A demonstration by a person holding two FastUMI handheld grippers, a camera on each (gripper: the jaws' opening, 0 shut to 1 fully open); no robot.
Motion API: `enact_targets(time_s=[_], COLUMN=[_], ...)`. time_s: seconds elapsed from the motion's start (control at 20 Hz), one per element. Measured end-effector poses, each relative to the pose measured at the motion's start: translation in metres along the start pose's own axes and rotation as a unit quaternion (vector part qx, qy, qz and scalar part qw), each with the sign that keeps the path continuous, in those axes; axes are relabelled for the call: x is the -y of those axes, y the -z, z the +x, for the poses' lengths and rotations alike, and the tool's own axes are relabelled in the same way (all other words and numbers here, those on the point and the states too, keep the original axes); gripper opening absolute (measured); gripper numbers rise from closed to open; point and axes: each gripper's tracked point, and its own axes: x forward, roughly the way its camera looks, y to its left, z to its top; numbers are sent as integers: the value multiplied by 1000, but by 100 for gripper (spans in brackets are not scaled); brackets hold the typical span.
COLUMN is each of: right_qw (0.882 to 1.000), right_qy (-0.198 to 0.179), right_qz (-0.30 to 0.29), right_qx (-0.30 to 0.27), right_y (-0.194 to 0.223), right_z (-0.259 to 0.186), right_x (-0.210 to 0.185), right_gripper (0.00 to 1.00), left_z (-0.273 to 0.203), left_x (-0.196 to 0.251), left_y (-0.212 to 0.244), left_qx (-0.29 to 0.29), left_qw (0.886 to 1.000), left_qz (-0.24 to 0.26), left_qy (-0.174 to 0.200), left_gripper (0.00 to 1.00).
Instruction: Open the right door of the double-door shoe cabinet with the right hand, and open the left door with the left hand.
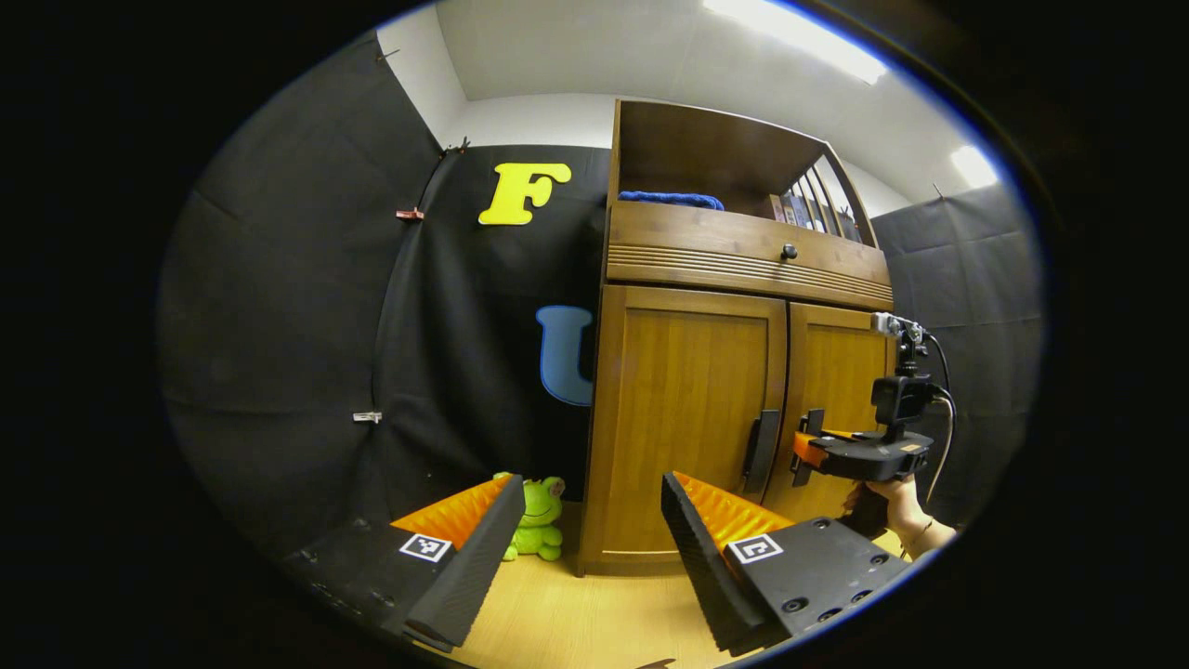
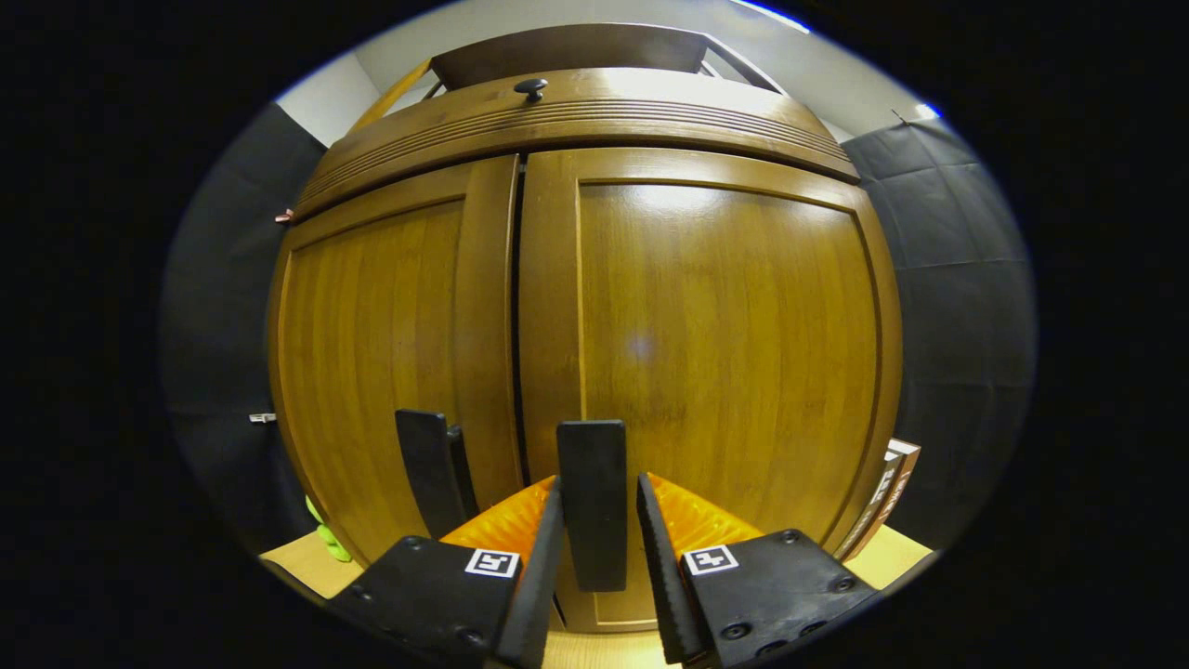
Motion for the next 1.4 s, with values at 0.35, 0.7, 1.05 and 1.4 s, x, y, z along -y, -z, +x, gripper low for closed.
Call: enact_targets(time_s=[0.35,0.7,1.05,1.4], right_qw=[1000,1000,999,998], right_qy=[5,-8,-25,-44], right_qz=[-21,-23,-29,-38], right_qx=[-10,-13,-19,-25], right_y=[1,1,-1,-5], right_z=[-2,-23,-48,-88], right_x=[1,3,9,23], right_gripper=[23,23,28,28], left_z=[-12,-29,-39,-38], left_x=[2,8,34,70], left_y=[-5,-16,-18,-17], left_qx=[2,11,5,6], left_qw=[1000,1000,1000,998], left_qz=[4,-3,2,11], left_qy=[-2,-1,20,54], left_gripper=[93,93,92,92])
